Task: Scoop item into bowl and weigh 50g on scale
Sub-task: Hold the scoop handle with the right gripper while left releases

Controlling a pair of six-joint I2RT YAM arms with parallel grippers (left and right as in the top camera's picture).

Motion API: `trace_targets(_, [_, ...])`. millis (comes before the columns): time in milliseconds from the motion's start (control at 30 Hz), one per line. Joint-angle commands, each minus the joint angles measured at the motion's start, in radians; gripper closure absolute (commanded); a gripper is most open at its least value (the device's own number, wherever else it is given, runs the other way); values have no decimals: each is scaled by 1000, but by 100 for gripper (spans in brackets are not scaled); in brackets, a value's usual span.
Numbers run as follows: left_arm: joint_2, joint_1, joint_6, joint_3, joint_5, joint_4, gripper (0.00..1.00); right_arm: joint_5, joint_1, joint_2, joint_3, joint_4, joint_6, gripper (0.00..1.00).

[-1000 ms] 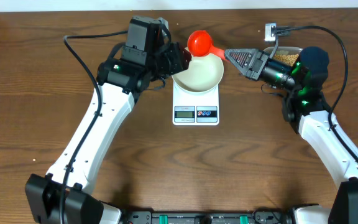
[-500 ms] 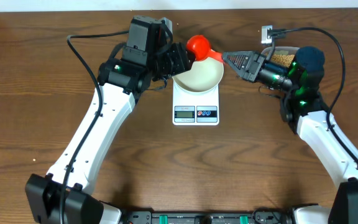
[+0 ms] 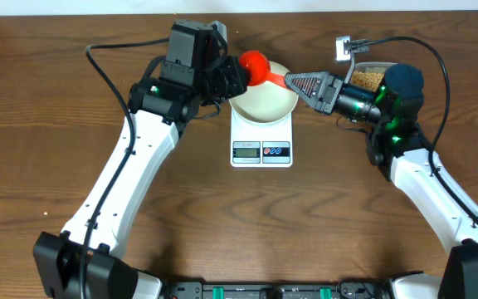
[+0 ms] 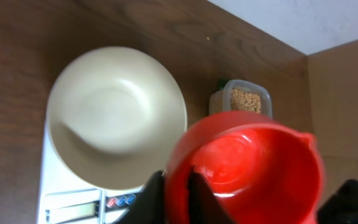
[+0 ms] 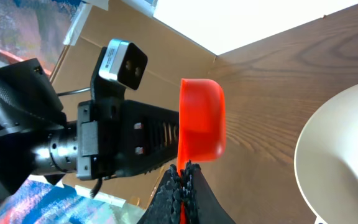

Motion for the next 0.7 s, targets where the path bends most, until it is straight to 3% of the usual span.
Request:
trace_targets(0, [6,-14,11,5,40,21,92,-31,10,1,16,-2,26,99])
trace_targets(100, [6,-14,11,5,40,31,92,-31,10,1,16,-2,26,99])
trace_targets(333, [6,-14,11,5,28,50,93,-21,10,1,16,-3,21,68])
trace_targets(400, [6,-14,12,5,29,50,93,-18,10,1,16,-3,14,64])
trace_targets(667, [6,-14,5,5,29,49,93,-24,10,1,16,-13,-2,66])
